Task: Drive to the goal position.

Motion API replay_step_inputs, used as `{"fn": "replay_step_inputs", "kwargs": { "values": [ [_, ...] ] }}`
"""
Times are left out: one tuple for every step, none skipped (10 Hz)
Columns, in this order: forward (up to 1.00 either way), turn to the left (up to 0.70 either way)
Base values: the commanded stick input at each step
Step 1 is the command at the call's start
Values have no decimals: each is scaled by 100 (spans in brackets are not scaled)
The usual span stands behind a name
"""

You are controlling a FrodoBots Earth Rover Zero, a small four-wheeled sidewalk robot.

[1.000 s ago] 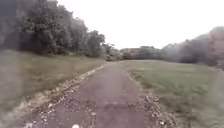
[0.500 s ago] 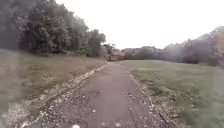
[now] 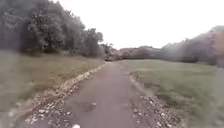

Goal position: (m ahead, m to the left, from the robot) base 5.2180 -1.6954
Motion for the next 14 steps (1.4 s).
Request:
{"fn": "replay_step_inputs", "kwargs": {
  "values": [
    [100, -13],
    [100, -29],
    [100, -28],
    [100, -19],
    [100, -9],
    [100, 0],
    [100, 0],
    [100, 0],
    [100, 0],
    [100, 0],
    [100, 0],
    [100, 0],
    [100, 0],
    [100, 0]
  ]
}}
